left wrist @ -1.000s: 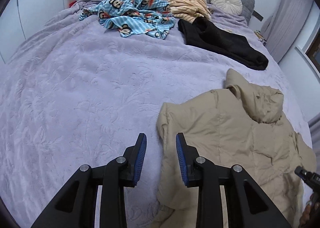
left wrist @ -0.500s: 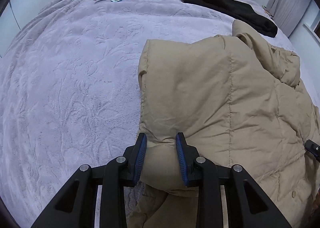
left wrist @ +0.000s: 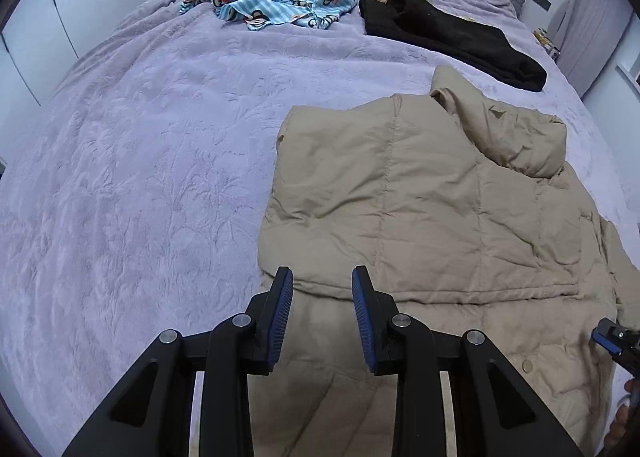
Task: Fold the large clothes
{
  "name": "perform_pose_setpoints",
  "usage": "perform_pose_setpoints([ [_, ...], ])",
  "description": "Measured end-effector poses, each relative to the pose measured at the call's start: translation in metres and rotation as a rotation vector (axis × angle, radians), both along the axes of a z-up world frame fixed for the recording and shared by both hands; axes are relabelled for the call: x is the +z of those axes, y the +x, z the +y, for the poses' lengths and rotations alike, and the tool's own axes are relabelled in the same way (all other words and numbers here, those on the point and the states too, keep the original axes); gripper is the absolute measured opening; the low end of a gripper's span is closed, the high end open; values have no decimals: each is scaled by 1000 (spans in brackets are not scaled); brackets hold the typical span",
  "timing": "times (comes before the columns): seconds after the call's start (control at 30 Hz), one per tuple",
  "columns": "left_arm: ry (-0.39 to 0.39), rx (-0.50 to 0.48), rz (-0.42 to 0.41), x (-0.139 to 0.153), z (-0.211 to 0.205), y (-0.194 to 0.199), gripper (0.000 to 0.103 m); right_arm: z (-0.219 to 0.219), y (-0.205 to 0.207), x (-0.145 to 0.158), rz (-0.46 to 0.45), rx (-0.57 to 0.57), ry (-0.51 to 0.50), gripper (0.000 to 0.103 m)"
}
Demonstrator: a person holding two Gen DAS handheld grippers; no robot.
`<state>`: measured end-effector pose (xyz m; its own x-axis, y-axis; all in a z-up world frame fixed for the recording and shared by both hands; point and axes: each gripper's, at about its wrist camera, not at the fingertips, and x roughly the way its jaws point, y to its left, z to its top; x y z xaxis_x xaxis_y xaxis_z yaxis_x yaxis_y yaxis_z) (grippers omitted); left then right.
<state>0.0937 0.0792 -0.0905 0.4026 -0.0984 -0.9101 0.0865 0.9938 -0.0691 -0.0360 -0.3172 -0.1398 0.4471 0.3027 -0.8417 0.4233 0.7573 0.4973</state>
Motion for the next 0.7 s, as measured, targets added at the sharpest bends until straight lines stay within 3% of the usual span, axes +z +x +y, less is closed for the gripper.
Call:
perform_pose_setpoints([
  [0.03,-3,7,-1,3,-2,-7,33,-2,-3,0,2,2,10,47],
  [0.07,-6,11,-2,5,-4,-13,44,-4,-7,1,1,4,21,47],
  [0.1,-8,16,-2,7,-6,-19,88,-5,-9,1,1,11,25,48],
  [0.13,-6,31,-16,9,-6,-26,103,-5,-11,2,-8,9,20,48],
  [0.2,16,40,-61,15,-9,-39,102,-7,-14,2,-9,18,18,48],
  [0.3,42,30,-33,16,-8,-47,102,-11,-22,2,-3,13,27,49],
  [0.53,17,49,-13,16,31,-54,102,-4,-40,1,-2,-16,30,65],
  [0.7,-39,30,2,21,53,-62,102,12,-51,6,-18,-41,20,69],
])
